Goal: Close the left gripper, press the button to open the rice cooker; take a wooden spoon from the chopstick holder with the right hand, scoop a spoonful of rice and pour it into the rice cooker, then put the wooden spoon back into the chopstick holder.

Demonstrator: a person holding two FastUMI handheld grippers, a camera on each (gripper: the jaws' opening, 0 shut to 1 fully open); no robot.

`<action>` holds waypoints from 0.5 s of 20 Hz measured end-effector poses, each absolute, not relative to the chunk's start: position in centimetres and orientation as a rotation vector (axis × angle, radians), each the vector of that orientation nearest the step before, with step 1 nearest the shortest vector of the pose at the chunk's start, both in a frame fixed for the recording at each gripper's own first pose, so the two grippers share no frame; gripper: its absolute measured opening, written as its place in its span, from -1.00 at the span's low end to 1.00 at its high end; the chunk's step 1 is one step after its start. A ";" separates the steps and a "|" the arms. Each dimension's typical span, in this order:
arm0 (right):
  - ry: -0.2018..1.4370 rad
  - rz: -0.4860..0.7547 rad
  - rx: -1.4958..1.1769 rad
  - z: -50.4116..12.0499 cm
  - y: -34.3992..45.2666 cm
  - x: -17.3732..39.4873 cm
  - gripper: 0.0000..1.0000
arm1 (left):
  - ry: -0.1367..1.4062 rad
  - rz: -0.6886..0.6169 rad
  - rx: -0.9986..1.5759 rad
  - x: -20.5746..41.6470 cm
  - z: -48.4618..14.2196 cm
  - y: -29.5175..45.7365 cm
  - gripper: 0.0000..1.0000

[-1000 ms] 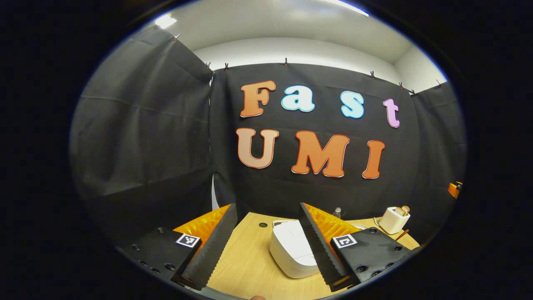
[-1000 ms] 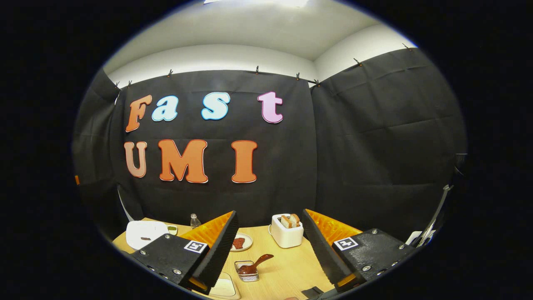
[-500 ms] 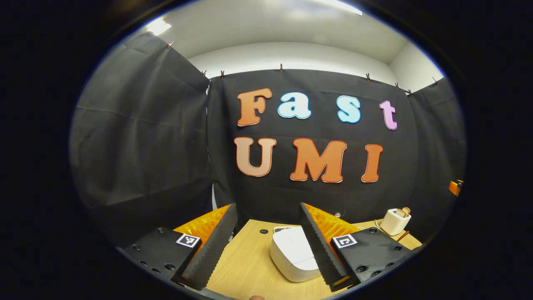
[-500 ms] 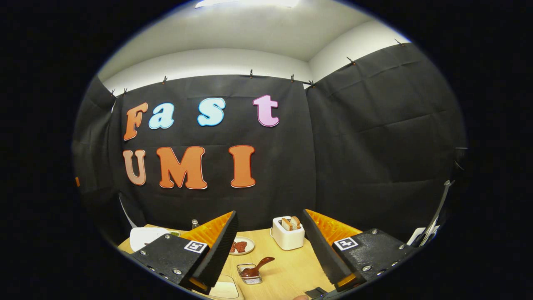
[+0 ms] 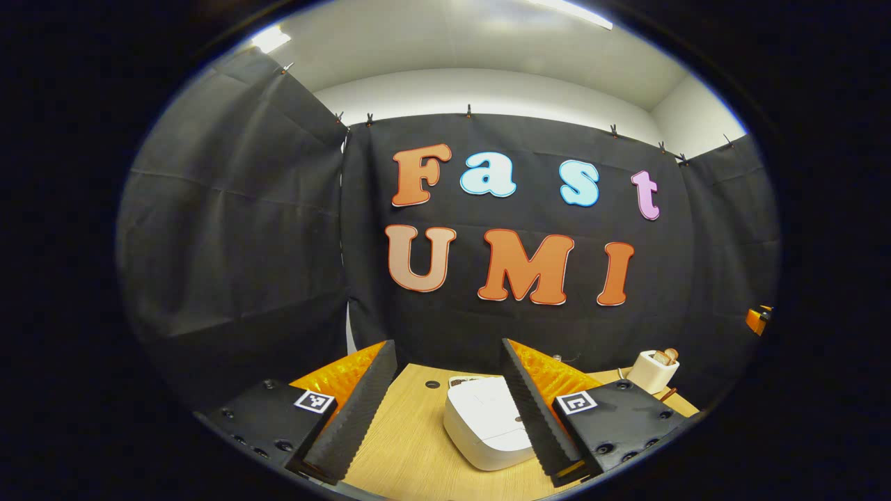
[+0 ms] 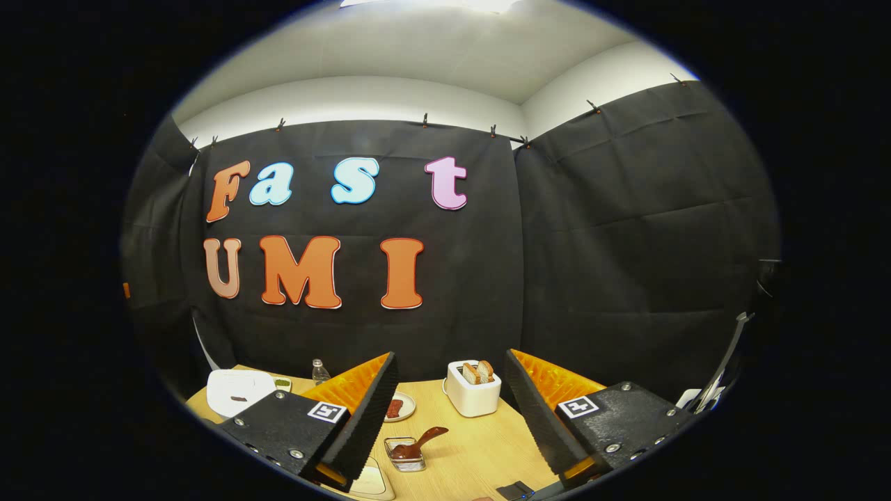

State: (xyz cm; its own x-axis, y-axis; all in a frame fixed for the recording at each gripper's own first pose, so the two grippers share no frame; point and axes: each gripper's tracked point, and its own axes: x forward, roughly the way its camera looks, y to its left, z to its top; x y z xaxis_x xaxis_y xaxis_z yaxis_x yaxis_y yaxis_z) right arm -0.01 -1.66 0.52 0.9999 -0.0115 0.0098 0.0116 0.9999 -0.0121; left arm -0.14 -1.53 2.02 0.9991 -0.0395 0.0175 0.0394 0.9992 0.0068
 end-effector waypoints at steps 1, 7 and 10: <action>-0.008 -0.010 -0.019 0.4 -1.7 -0.1 0.90 | -0.012 -0.052 0.001 -0.2 1.8 -1.9 0.99; 0.004 0.003 -0.027 0.1 -1.5 -0.2 0.90 | 0.003 -0.070 0.000 -0.6 1.7 -2.1 -0.28; 0.008 0.003 -0.023 0.0 -1.7 -0.2 0.90 | 0.033 -0.070 0.016 -1.5 1.7 -2.2 -0.56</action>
State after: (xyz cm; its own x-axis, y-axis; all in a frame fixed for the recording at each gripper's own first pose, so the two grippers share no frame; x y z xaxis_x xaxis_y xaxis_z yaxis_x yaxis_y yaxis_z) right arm -0.21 -1.71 -0.01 1.0000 0.0032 -0.0080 -0.0034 0.9997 -0.0231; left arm -1.49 -2.18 1.66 0.9970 -0.0692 -0.0334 0.0697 0.9975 0.0150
